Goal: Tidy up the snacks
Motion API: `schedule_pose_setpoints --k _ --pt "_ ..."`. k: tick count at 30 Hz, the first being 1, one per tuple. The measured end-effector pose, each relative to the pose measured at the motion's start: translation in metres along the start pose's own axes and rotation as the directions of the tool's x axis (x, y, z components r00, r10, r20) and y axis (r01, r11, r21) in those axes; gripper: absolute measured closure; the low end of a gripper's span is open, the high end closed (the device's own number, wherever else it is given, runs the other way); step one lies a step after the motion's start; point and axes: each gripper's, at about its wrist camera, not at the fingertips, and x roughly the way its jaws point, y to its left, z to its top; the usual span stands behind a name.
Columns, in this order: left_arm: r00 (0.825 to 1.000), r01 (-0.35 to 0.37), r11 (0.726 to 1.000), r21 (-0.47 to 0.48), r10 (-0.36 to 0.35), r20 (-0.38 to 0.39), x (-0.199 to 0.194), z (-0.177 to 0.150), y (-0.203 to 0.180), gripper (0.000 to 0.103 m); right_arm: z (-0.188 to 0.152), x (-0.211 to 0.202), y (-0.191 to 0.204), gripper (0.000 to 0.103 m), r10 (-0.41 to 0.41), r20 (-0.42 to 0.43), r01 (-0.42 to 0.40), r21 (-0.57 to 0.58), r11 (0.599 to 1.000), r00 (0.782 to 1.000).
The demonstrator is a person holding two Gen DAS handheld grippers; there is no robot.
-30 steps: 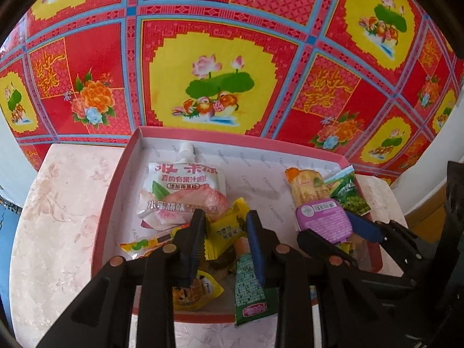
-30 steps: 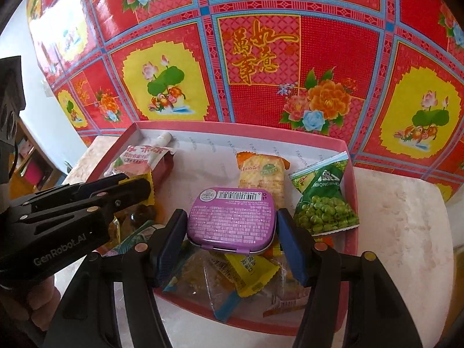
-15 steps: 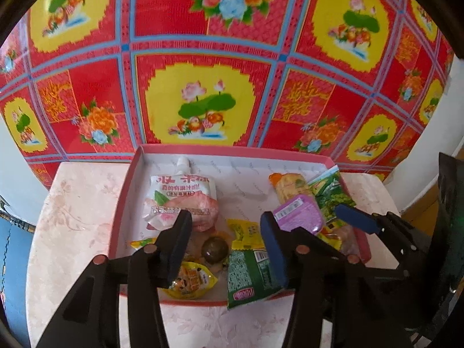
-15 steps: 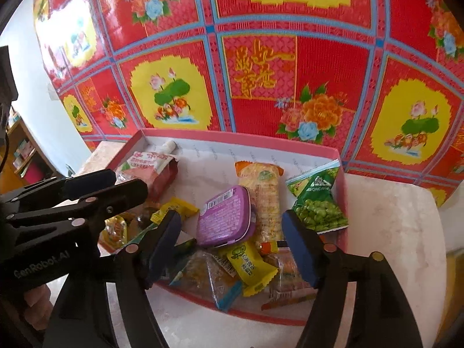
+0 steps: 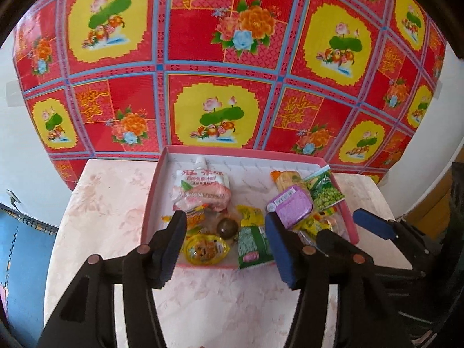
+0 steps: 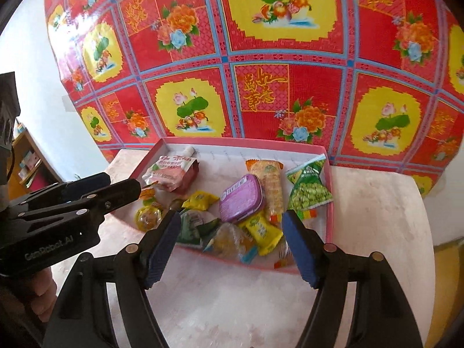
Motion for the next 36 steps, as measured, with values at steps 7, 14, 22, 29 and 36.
schedule_pose_setpoints --k 7,14,22,29,36 --pt "1.000 -0.028 1.000 0.005 0.028 0.008 -0.015 -0.016 0.002 0.030 -0.016 -0.017 0.006 0.029 -0.016 -0.014 0.016 0.007 1.000 1.000" --pt "0.998 -0.039 0.999 0.001 0.039 -0.041 -0.014 -0.037 0.004 0.030 -0.036 -0.019 0.005 0.029 -0.070 -0.045 0.071 0.019 0.997 0.997" --pt "0.993 -0.049 0.999 0.005 0.049 -0.105 0.001 -0.056 0.004 0.030 -0.050 -0.014 0.000 0.029 -0.082 -0.090 0.087 0.051 0.995 0.993" --pt "0.989 -0.056 0.998 0.022 0.058 -0.134 0.016 -0.064 -0.001 0.030 -0.058 -0.001 -0.005 0.029 -0.103 -0.125 0.112 0.072 0.991 0.987" --pt "0.984 -0.067 0.997 0.023 0.070 -0.166 0.032 -0.068 0.001 0.030 -0.068 0.015 -0.009 0.029 -0.112 -0.154 0.125 0.078 0.989 0.982"
